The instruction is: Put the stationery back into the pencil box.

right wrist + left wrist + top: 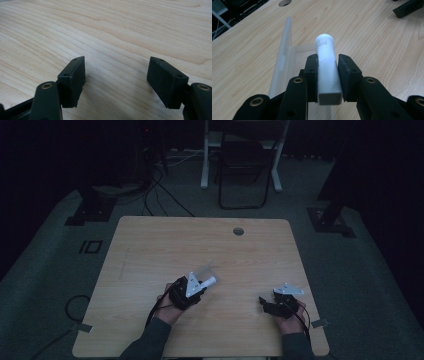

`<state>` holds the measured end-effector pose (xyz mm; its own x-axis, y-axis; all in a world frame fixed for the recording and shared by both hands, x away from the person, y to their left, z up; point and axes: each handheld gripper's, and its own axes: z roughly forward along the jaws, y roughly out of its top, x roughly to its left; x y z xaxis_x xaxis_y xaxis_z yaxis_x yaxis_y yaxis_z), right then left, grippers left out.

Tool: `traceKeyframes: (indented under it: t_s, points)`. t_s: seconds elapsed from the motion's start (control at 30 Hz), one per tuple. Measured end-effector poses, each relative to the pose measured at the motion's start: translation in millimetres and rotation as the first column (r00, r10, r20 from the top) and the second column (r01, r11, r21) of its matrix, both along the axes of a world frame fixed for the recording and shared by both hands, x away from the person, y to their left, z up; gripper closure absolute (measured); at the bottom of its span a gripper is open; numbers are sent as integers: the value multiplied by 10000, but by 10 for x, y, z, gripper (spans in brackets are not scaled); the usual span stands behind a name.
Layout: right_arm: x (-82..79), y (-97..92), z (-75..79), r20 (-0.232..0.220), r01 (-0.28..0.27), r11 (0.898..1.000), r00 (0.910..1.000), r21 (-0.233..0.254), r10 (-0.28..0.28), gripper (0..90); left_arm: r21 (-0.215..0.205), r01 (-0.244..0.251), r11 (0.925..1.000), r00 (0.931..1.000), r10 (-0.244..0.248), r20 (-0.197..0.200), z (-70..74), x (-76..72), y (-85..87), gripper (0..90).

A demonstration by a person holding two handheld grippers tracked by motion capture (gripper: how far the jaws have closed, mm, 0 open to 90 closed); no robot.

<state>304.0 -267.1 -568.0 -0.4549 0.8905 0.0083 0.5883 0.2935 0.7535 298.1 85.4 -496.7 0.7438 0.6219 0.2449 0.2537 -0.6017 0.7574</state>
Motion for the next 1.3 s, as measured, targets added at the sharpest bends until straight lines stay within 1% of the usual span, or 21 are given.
traceKeyframes:
  t_s: [0.77, 1.3]
  points:
    - [0, 0, 0, -4, 0, 10000, 10000, 2, 0, 310, 25, -211, 9998, 9998, 211, -30, -22, 54, 54, 708]
    - [5, -2, 0, 11, -27, 10000, 10000, -15, 27, 308, 119, -431, 9990, 9990, 432, -108, -93, 112, 82, 708]
